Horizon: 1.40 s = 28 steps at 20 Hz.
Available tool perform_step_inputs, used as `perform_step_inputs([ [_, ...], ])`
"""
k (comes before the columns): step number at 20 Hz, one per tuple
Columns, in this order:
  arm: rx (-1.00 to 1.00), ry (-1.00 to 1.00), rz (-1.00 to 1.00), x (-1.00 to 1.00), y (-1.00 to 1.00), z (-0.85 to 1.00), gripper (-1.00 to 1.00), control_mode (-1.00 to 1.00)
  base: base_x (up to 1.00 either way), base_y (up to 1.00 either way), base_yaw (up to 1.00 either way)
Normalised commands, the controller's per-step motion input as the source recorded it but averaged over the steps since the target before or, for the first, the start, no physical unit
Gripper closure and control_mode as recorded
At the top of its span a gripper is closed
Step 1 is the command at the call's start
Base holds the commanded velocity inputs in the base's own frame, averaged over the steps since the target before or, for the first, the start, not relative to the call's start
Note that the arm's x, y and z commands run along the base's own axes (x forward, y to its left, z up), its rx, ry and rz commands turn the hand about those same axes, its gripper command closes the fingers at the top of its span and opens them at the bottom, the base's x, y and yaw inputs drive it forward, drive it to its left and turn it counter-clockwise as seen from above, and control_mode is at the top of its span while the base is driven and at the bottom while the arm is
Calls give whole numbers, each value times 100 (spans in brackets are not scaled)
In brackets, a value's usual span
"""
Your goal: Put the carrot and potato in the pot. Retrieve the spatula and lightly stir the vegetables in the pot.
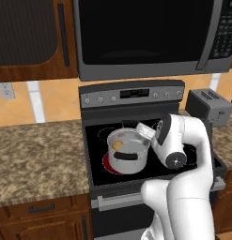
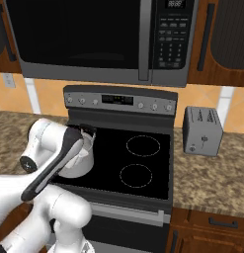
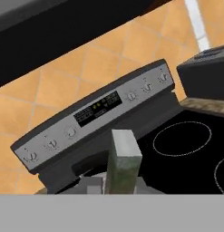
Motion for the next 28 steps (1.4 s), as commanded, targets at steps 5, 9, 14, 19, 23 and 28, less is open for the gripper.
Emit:
perform_step_inputs([
  [5, 2, 57, 21, -6, 74, 35, 100, -100, 0, 0, 0],
  [9, -10, 1, 2, -6, 22, -42, 100, -100, 0, 0, 0],
  [14, -5, -23, -5, 5, 12, -31, 100, -100, 0, 0, 0],
  [19, -4, -36, -14, 9, 0, 2, 100, -100, 0, 0, 0],
  [23, 0, -20, -14, 5, 1, -14, 100, -100, 0, 0, 0],
  [28, -1, -21, -21, 0, 0, 24, 100, -100, 0, 0, 0],
])
